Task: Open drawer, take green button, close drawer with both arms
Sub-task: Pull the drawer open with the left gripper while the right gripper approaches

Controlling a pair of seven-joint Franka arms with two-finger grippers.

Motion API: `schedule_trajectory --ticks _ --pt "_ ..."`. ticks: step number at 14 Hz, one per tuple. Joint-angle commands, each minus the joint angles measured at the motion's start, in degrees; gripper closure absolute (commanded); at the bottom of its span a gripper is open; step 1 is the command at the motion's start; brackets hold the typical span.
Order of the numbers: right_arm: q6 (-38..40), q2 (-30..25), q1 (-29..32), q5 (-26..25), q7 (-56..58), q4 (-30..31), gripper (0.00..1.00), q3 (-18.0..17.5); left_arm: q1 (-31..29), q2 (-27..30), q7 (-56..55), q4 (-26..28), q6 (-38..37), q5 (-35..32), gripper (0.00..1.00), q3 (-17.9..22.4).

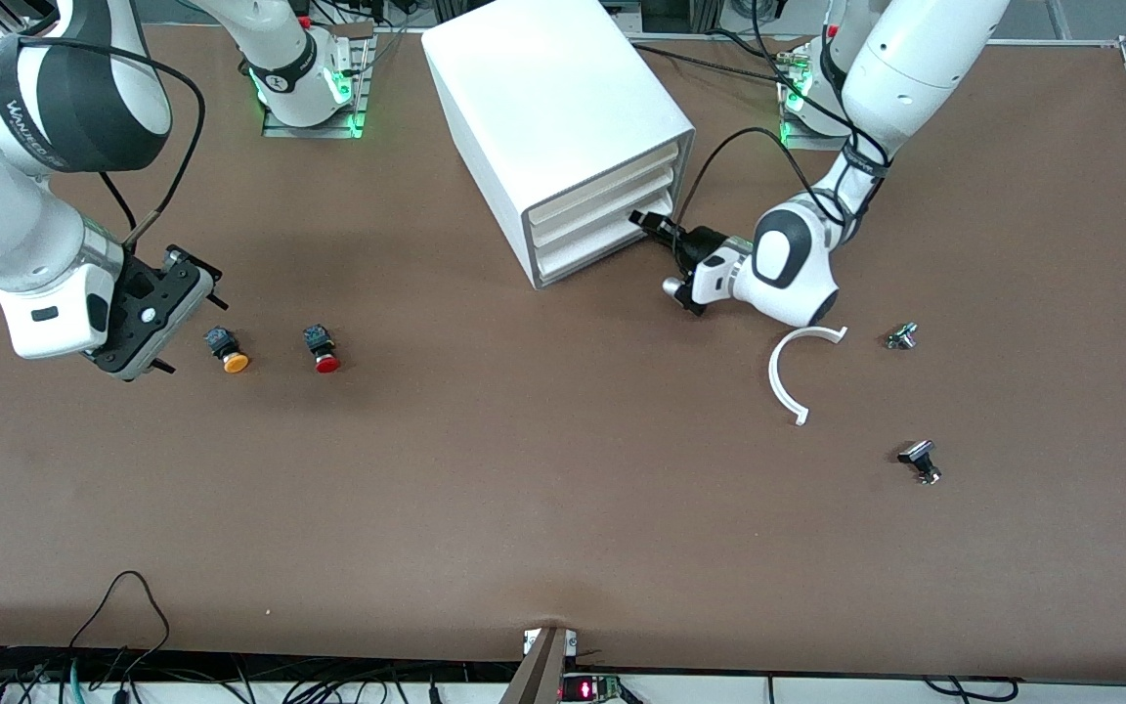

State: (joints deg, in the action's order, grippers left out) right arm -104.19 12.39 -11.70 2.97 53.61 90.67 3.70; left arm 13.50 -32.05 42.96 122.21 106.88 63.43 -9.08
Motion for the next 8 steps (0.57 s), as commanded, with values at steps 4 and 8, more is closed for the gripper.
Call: schedule_trajectory --ticks 4,8 --pt "1.5 1.0 -2.8 2.3 21.5 -4.2 0.0 -1.5 -0.3 -0.7 -0.8 -9.2 8.4 -4.1 1.0 7.1" --pt "-1.7 1.9 -6.5 2.2 27.6 -5.2 0.0 -3.8 -0.8 -0.5 -0.3 -9.5 11.3 -3.4 0.26 7.1"
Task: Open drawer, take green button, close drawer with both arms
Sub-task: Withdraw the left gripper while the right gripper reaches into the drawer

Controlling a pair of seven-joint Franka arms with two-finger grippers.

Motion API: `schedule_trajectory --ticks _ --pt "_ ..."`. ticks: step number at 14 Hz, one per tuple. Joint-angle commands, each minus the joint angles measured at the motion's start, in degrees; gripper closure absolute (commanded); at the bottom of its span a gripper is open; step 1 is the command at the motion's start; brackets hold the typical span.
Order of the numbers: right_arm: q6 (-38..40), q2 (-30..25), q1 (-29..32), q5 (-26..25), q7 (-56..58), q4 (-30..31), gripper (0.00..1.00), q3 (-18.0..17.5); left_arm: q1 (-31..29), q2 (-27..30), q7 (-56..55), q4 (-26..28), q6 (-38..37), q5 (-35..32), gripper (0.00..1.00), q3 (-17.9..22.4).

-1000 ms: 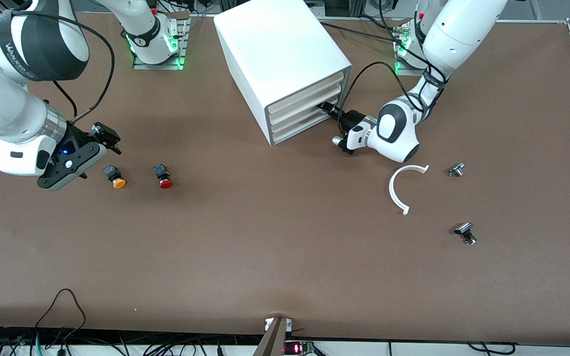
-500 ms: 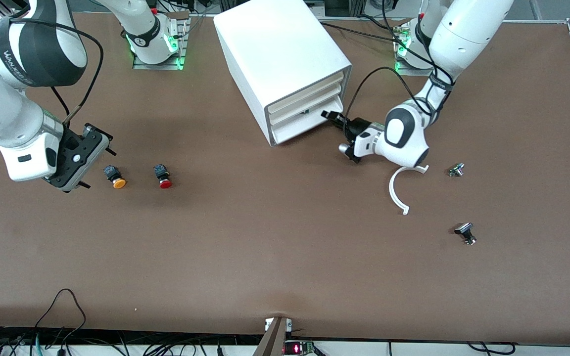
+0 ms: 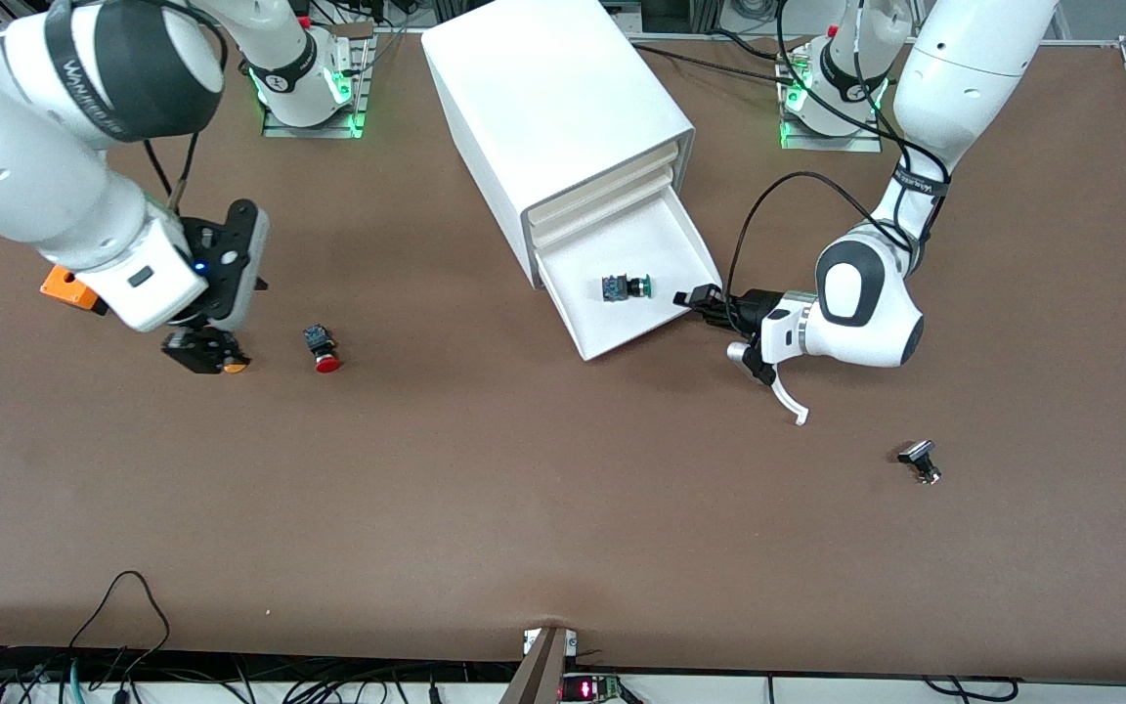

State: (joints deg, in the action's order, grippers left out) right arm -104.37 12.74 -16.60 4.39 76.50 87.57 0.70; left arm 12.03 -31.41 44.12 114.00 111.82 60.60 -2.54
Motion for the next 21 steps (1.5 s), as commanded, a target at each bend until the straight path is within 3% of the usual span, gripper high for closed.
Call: schedule_trajectory --ticks 1,3,7,9,12,15,17,21 --pt "-2.2 1.8 -2.7 1.1 5.1 -2.1 0.0 -1.9 0.4 -0.8 -1.4 -1.3 6.4 -0.5 0.01 0.5" --pt "-2.4 2.2 -5.0 1.6 4.4 -2.1 0.0 -4.3 -0.1 0.2 -1.4 -1.4 7.9 -0.5 0.0 0.5" --pt "-4.5 6.0 -11.7 1.8 1.6 -3.7 0.0 -5.4 -0.9 4.0 -1.8 -1.3 12.8 -1.4 0.0 0.5" --pt "-1.1 10.6 -14.1 4.3 1.4 -8.4 0.0 -5.4 -3.8 8.1 -1.8 -1.1 18.1 -1.5 0.0 0.5" --pt "4.8 17.6 -18.9 4.9 0.6 -19.5 0.0 -5.3 -5.6 11.8 -1.7 -0.9 18.7 -3.0 0.0 0.6" --pt "3.8 20.9 -21.5 4.5 -5.3 -21.5 0.0 -5.2 -9.3 18.3 -2.2 -1.3 18.3 -24.9 0.0 0.5" --pt "2.3 22.1 -23.7 4.3 -6.5 -21.5 0.0 -5.0 -10.9 23.1 -2.1 -2.5 14.9 -35.8 0.0 0.5" --pt "-2.4 25.3 -26.4 3.0 -9.4 -21.5 0.0 -4.9 -12.3 25.0 -3.8 -18.8 -6.8 -52.2 0.0 0.5"
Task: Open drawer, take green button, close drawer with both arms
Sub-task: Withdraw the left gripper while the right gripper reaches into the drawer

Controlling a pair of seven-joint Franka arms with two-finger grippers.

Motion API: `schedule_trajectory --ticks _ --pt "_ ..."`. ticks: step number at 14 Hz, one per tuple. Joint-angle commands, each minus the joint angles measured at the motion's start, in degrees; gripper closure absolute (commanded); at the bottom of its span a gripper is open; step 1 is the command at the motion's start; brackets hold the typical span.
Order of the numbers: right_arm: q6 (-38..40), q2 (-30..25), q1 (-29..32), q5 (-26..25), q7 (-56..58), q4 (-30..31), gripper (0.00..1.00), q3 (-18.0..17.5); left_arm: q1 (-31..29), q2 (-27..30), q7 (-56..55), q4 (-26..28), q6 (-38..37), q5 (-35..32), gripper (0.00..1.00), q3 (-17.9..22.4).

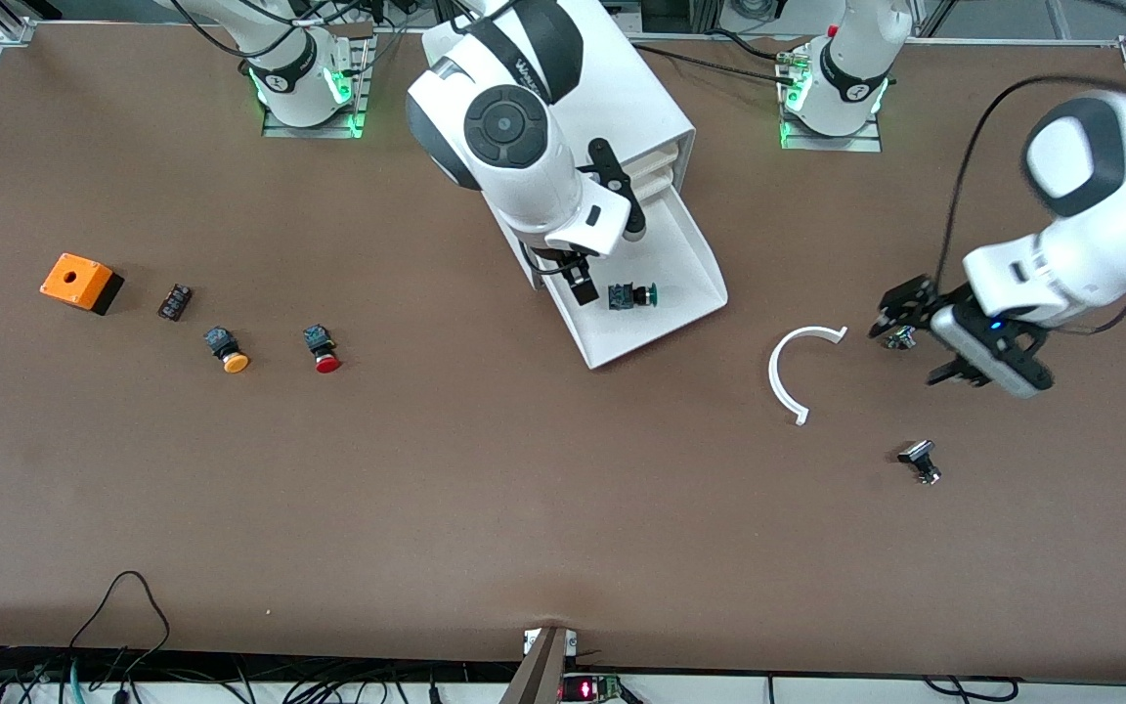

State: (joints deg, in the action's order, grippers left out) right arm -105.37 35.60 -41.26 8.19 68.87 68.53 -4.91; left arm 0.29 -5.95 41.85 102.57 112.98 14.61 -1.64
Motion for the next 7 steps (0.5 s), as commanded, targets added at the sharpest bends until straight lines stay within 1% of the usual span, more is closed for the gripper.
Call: schedule_trajectory --ticks 1,3,4,6,7 --pt "-2.8 3.3 -2.2 -0.8 -1.9 -2.4 0.0 0.9 -0.6 -0.5 -3.9 -10.1 -11.3 -9.2 0.0 -0.4" --pt "-5.2 5.2 -2.6 -0.8 -1.9 -2.4 0.0 0.9 -0.6 -0.4 -9.1 -14.0 -16.3 -13.3 0.0 -0.5" --pt "-5.7 5.9 -3.5 -1.7 -1.9 -2.4 0.0 0.9 -0.6 -0.1 -12.1 -15.0 -18.7 -14.8 0.0 -0.6" --pt "-6.9 7.0 -4.5 -4.5 -1.9 -2.4 0.0 0.9 -0.5 0.4 -18.4 -15.1 -20.0 -17.8 0.0 -1.2" --pt "-7.3 7.6 -4.6 -4.5 -2.0 -2.4 0.0 0.9 -0.5 1.1 -21.4 -14.7 -20.7 -18.0 0.0 -1.2"
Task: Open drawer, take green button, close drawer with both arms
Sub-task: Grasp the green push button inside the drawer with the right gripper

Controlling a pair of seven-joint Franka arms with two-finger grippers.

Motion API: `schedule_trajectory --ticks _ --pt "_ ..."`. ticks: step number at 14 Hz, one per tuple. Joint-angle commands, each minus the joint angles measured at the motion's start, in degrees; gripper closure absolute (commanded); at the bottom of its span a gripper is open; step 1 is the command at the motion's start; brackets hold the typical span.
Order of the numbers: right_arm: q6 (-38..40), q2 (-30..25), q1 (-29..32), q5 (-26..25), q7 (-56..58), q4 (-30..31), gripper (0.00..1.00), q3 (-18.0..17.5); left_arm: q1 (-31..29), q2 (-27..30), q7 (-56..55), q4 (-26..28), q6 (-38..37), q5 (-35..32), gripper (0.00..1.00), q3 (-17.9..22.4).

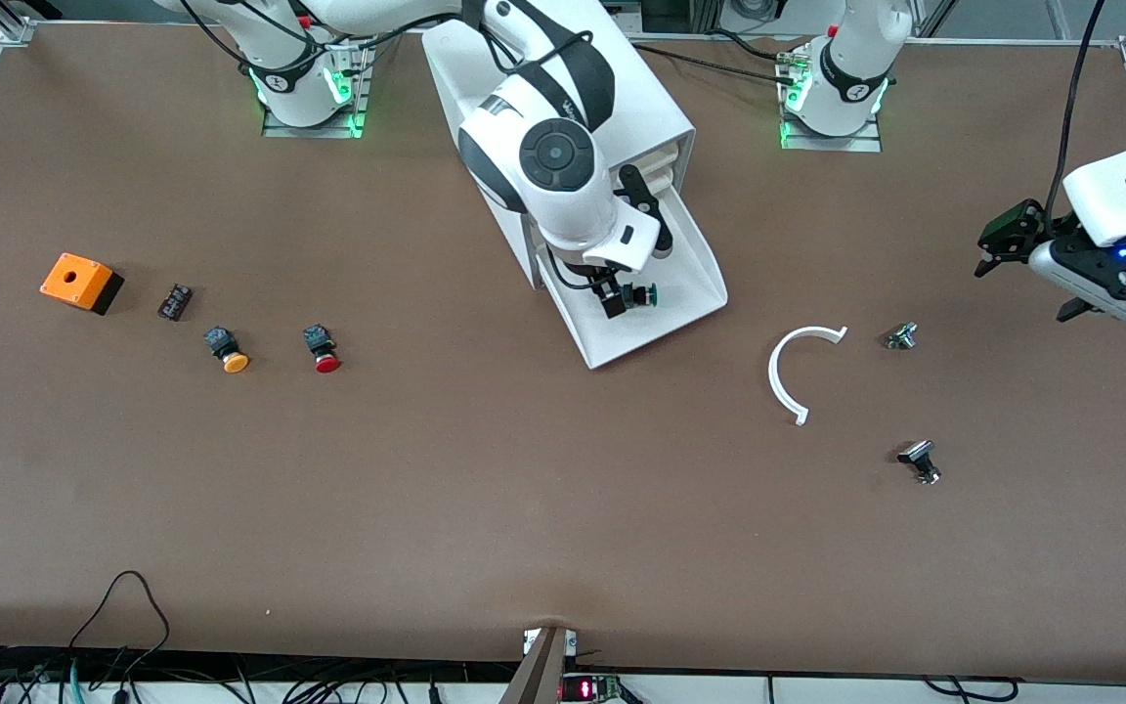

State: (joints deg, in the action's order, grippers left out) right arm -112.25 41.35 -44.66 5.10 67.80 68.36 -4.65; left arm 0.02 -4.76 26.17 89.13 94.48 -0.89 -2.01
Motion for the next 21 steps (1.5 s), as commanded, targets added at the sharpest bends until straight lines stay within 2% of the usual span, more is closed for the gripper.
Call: schedule_trajectory --ticks 1,7,12,21 --pt "-1.3 2.2 -1.2 -1.4 -2.0 -2.3 0.0 0.6 -0.2 0.8 -7.6 -0.6 -2.8 -2.4 0.0 -0.8" --pt "-6.9 6.8 -1.4 -2.5 -6.5 -2.3 0.0 0.7 -0.7 7.0 -12.5 10.3 2.7 -1.8 0.0 -0.2" --pt "-9.1 8.1 -2.5 -2.9 -10.7 -2.3 0.0 0.6 -1.4 6.7 -13.1 10.1 2.8 -0.3 0.0 1.6" --pt "-10.6 8.8 -3.5 -3.6 -14.7 -1.8 0.0 0.6 -1.4 6.6 -13.1 9.7 2.8 -0.2 0.0 1.7"
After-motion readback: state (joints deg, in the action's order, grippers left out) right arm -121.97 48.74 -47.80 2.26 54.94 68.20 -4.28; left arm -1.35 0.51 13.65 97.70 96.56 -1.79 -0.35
